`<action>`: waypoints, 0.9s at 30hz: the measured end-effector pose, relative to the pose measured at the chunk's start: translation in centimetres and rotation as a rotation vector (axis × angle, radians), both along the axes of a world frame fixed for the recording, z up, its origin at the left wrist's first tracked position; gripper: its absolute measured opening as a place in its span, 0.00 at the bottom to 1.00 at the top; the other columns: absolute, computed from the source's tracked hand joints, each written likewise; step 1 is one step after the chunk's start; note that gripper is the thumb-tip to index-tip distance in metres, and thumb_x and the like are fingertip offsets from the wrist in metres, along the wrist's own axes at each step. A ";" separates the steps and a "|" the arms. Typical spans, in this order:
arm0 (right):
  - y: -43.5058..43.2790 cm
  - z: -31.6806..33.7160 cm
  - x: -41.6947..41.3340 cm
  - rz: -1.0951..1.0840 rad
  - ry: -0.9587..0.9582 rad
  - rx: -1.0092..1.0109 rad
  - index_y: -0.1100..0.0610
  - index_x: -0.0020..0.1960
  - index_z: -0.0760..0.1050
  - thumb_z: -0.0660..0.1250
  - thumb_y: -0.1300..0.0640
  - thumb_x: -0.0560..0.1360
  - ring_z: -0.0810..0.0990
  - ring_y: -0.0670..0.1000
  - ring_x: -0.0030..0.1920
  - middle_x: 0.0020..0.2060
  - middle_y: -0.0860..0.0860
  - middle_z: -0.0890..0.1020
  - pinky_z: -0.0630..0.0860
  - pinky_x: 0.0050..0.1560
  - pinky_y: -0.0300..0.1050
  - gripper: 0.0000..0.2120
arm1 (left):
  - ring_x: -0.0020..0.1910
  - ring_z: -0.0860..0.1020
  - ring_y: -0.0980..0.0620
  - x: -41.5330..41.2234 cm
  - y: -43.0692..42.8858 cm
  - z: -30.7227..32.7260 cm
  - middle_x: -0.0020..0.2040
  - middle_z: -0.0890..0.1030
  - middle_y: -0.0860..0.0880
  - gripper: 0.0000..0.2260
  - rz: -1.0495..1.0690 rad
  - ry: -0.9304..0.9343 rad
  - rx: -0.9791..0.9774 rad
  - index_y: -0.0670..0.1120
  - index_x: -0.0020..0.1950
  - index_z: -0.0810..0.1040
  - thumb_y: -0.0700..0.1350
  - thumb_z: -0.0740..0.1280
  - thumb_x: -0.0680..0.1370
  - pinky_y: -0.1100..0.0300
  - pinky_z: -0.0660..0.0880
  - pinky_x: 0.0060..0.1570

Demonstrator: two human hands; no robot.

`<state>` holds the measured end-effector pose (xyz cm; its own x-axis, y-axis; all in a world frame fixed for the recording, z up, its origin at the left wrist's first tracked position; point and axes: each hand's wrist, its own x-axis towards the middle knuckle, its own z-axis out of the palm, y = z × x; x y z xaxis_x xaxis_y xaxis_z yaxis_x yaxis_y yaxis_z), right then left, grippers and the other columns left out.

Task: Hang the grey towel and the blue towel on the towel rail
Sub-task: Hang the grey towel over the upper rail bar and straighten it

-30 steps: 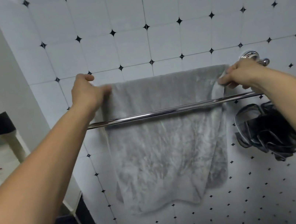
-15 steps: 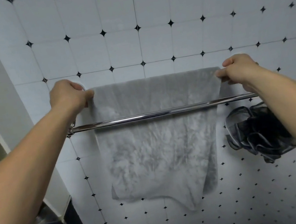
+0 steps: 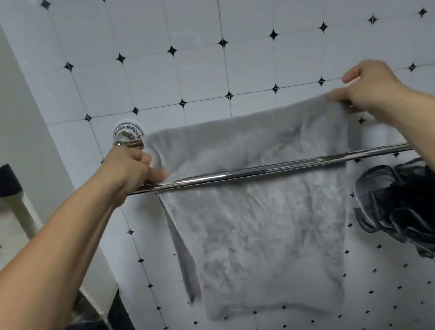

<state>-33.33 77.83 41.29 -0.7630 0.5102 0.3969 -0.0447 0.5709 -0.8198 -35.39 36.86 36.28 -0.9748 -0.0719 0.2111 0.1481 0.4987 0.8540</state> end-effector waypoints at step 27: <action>-24.1 0.4 -6.5 0.712 0.051 0.831 0.49 0.44 0.77 0.67 0.54 0.74 0.78 0.51 0.48 0.43 0.45 0.80 0.73 0.51 0.48 0.01 | 0.35 0.75 0.51 -1.2 -0.1 2.5 0.36 0.79 0.49 0.04 -0.091 -0.130 0.474 0.47 0.39 0.77 0.43 0.65 0.73 0.56 0.69 0.41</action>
